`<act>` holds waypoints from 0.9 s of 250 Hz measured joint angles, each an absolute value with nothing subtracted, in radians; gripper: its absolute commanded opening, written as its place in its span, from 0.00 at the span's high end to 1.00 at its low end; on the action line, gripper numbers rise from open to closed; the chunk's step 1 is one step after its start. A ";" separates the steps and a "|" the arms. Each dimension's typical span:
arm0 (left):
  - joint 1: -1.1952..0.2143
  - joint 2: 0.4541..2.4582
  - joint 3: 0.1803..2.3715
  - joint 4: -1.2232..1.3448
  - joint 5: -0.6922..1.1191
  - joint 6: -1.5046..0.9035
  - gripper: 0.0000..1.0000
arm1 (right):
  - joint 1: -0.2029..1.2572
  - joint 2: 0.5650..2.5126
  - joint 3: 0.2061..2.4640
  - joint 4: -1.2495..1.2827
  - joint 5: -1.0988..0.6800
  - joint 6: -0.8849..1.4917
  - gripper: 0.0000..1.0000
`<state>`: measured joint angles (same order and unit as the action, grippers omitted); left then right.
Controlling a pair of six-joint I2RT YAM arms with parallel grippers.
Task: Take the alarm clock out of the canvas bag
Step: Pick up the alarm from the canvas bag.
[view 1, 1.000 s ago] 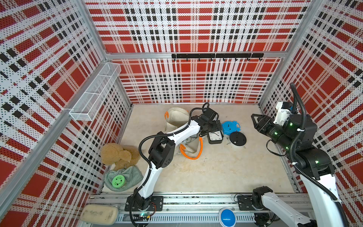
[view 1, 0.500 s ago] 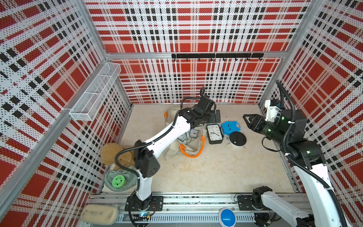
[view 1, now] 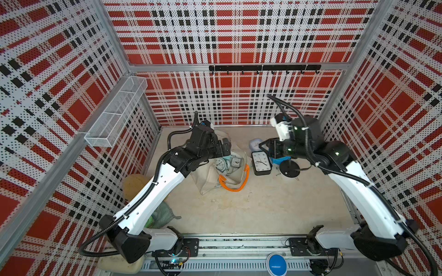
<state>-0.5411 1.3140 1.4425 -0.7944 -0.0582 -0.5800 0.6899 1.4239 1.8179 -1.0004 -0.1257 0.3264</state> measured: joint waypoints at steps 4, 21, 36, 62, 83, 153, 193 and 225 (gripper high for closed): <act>-0.527 1.308 1.431 -0.800 -0.051 -0.584 0.06 | 0.711 1.458 1.853 -1.013 -0.121 0.317 0.58; -0.476 1.275 1.383 -0.817 -0.031 -0.599 0.07 | 0.770 1.583 1.975 -1.048 -0.099 0.289 0.61; -0.437 1.235 1.343 -0.828 -0.019 -0.611 0.07 | 0.805 1.681 2.053 -1.064 -0.094 0.275 0.64; -0.383 1.167 1.285 -0.845 0.005 -0.630 0.07 | 0.820 1.816 2.128 -1.072 -0.096 0.278 0.66; -0.339 1.131 1.243 -0.844 0.039 -0.645 0.07 | 0.818 1.915 2.188 -1.081 -0.099 0.281 0.62; -0.278 1.132 1.178 -0.795 0.125 -0.676 0.07 | 0.820 2.182 2.398 -1.097 -0.111 0.280 0.54; -0.278 1.141 1.178 -0.760 0.155 -0.684 0.07 | 0.820 2.307 2.475 -1.104 -0.099 0.278 0.47; -0.278 1.156 1.177 -0.731 0.176 -0.693 0.07 | 0.805 2.367 2.489 -1.108 -0.057 0.274 0.44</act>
<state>-0.2783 1.1561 1.1774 -0.7315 0.1764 -0.6926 0.8047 2.3672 2.4889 -1.1084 -0.0574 0.2745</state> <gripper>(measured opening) 0.933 0.551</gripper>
